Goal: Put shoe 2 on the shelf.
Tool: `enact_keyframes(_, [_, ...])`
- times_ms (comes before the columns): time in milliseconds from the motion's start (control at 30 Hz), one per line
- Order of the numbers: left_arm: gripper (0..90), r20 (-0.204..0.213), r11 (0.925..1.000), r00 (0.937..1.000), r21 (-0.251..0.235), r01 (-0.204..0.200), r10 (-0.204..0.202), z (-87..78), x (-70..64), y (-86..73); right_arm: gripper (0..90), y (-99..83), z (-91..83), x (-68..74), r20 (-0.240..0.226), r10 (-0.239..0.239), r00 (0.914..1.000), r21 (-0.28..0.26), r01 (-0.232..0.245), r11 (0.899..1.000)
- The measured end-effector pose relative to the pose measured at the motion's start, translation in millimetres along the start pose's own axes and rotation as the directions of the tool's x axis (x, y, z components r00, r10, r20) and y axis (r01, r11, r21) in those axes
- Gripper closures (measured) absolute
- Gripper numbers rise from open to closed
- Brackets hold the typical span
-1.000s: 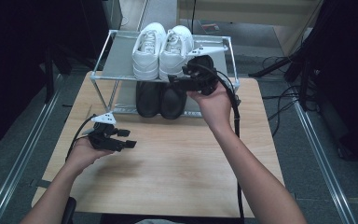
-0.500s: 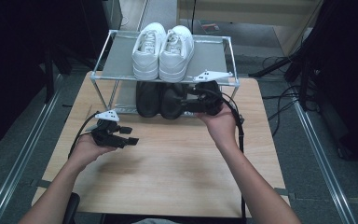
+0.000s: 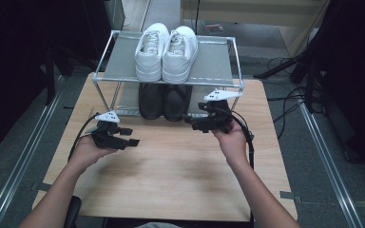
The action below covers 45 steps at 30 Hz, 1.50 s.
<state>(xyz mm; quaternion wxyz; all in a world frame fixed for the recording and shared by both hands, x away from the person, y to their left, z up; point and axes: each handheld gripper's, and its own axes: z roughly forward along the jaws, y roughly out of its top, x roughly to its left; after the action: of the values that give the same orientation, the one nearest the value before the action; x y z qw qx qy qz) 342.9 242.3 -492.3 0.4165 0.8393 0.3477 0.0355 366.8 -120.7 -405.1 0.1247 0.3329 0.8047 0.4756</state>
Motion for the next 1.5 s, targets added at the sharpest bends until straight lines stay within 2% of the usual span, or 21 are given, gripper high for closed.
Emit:
enact_keyframes(100, [36.5, -0.015, 1.0, 0.9999, 0.001, 0.002, -0.002, 0.0, 0.3, -0.1, 24.5, -11.0, -4.3, -3.8, -0.006, 0.017, 0.9998, 0.007, -0.017, 1.0])
enact_keyframes(200, [36.6, -0.013, 1.0, 0.9999, -0.004, 0.007, -0.007, 0.0, 0.3, -0.4, 24.6, -21.6, -9.0, -7.4, 0.01, 0.029, 0.9995, 0.01, -0.03, 1.0])
enact_keyframes(267, [36.6, -0.016, 1.0, 0.9999, -0.003, 0.005, -0.005, -0.5, 0.7, -0.5, 24.6, -28.5, -14.3, -9.5, 0.032, 0.03, 0.999, -0.009, -0.029, 1.0])
enact_keyframes(333, [36.5, -0.015, 1.0, 0.9999, -0.001, 0.002, -0.002, -1.0, 1.0, -0.8, 24.6, -33.3, -19.3, -10.1, 0.03, 0.043, 0.9986, -0.023, -0.042, 0.999])
enact_keyframes(400, [36.5, -0.018, 1.0, 0.9998, -0.004, 0.003, -0.003, -1.6, 1.3, -1.3, 24.6, -40.1, -24.2, -10.8, 0.039, 0.037, 0.9986, -0.032, -0.036, 0.999])
enact_keyframes(567, [36.4, -0.023, 0.9999, 0.9997, -0.009, 0.007, -0.007, -2.9, 3.1, -2.2, 24.5, -56.8, -31.3, -14.1, 0.051, 0.03, 0.9983, -0.02, -0.029, 0.999])
enact_keyframes(700, [36.3, -0.026, 1.0, 0.9996, -0.004, 0.006, -0.006, -3.1, 3.7, -2.5, 24.5, -73.3, -35.6, -18.9, 0.059, 0.057, 0.9966, -0.002, -0.057, 0.998])
enact_keyframes(833, [36.3, -0.025, 1.0, 0.9997, -0.001, 0.006, -0.006, -2.9, 3.6, -2.4, 24.5, -86.6, -37.9, -23.7, 0.069, 0.065, 0.9955, 0.012, -0.066, 0.998])
enact_keyframes(933, [36.3, -0.028, 1.0, 0.9996, 0.002, 0.007, -0.007, -2.8, 3.4, -2.4, 24.5, -96.3, -38.0, -27.7, 0.067, 0.095, 0.9933, 0.027, -0.097, 0.995])
enact_keyframes(1033, [36.3, -0.031, 1.0, 0.9995, 0.003, 0.003, -0.003, -2.5, 3.1, -2.4, 24.5, -101.2, -37.6, -29.4, 0.078, 0.107, 0.9912, 0.035, -0.11, 0.993])
enact_keyframes(1233, [36.2, -0.034, 1.0, 0.9994, 0.003, 0.001, -0.001, -3.1, 1.7, -3.0, 24.6, -111.0, -33.6, -31.4, 0.089, 0.078, 0.9929, 0.051, -0.083, 0.995])
enact_keyframes(1333, [36.0, -0.03, 1.0, 0.9995, 0.005, -0.008, 0.008, -3.6, 1.6, -3.5, 25.0, -112.4, -30.9, -34.5, 0.08, 0.111, 0.9906, 0.051, -0.115, 0.992])
enact_keyframes(1433, [36.0, -0.027, 0.9999, 0.9996, 0.012, -0.006, 0.007, -2.4, 2.1, -3.9, 25.0, -110.7, -29.6, -35.9, 0.065, 0.081, 0.9946, 0.052, -0.085, 0.995])
enact_keyframes(1500, [36.0, -0.026, 1.0, 0.9997, 0.007, -0.005, 0.005, -1.7, 1.5, -3.5, 25.0, -111.0, -28.7, -36.5, 0.06, 0.079, 0.9951, 0.053, -0.082, 0.995])
